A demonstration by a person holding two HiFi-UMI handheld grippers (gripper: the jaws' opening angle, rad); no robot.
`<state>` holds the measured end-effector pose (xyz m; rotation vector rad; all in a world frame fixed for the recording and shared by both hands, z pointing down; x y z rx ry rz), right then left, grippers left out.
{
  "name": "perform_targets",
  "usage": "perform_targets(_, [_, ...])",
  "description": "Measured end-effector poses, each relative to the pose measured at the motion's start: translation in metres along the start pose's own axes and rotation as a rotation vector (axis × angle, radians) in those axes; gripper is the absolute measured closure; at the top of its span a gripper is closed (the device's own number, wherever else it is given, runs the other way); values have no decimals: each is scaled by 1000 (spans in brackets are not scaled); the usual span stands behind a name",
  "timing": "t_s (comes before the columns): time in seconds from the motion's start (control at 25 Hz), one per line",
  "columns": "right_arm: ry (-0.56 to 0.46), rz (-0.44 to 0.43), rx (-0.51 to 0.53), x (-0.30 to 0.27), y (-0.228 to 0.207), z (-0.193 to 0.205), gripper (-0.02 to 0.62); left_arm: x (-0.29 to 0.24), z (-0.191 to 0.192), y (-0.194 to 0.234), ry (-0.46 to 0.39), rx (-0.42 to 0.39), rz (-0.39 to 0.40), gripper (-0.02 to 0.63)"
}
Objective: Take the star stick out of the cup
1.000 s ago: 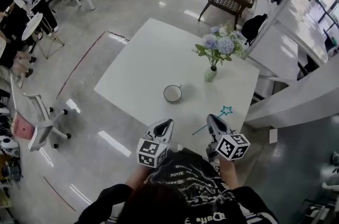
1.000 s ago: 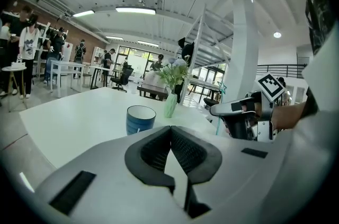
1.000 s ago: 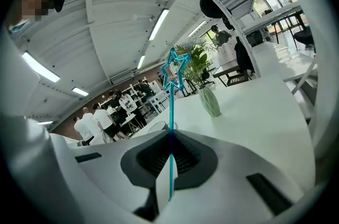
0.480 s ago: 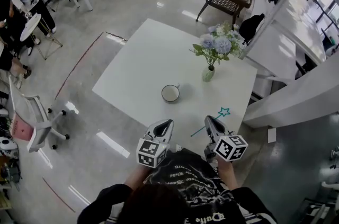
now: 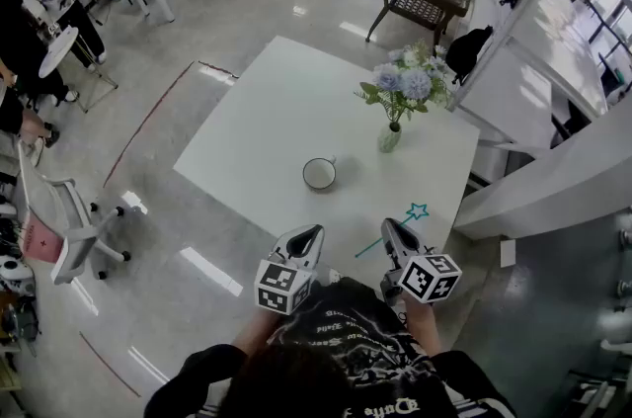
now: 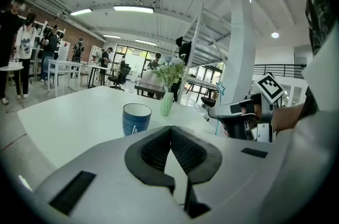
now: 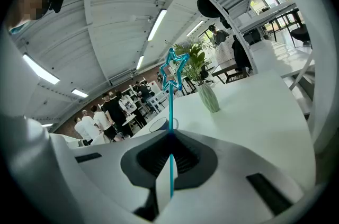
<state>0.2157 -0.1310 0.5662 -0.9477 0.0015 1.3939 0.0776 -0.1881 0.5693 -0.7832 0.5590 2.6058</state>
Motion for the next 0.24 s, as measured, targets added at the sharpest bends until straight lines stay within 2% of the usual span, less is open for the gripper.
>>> perform_targets(0.24, [1,-3,-2,2,2,6,589,4,5,-2,-1,4,2,586])
Point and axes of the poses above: the fingertips, and each gripper's own axes: x backward along the fingers, y to its left, z out of its underside, the point moved 1 cm from there along x, backward along the fingers, and after that the axes turned 14 degrees about y, right-handed, at the moved point
